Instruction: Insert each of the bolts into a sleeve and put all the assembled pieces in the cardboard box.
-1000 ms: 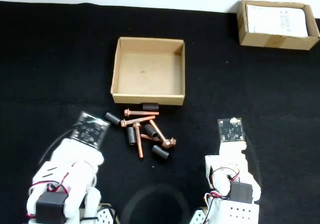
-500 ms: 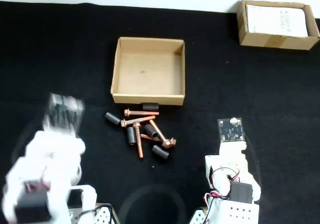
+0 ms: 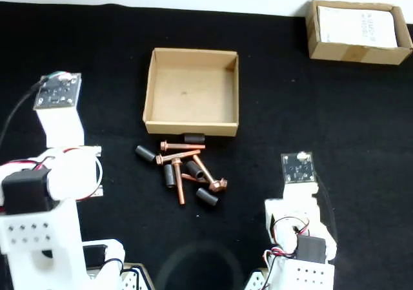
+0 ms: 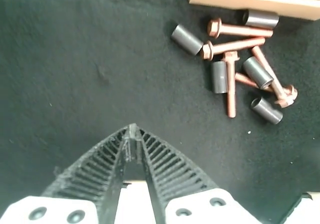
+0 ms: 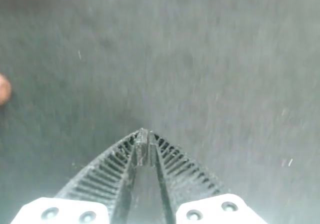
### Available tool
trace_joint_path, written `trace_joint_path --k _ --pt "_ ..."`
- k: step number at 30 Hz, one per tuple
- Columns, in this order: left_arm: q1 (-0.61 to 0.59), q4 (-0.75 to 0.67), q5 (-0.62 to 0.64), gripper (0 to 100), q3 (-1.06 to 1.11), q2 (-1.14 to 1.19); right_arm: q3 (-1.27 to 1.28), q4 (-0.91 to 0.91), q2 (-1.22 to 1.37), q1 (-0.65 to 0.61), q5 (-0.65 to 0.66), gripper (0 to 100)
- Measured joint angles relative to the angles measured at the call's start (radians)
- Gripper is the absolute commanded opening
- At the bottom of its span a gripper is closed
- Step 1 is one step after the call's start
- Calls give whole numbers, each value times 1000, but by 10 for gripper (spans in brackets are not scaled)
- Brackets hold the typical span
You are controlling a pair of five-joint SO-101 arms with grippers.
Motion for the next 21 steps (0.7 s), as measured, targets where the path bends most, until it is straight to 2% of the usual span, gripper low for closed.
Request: trace_joint_path --k 6,10,12,16,21 --pt "0 0 23 10 17 3 -14 -55 0 -12 0 6" --pt "0 0 25 10 20 3 -164 -25 2 -46 0 6" --pt "0 0 25 10 20 3 -256 21 32 -104 0 20" --pt "0 0 25 10 20 6 -459 106 175 -199 0 97" --pt "0 -14 25 10 23 6 -770 256 485 -232 0 101"
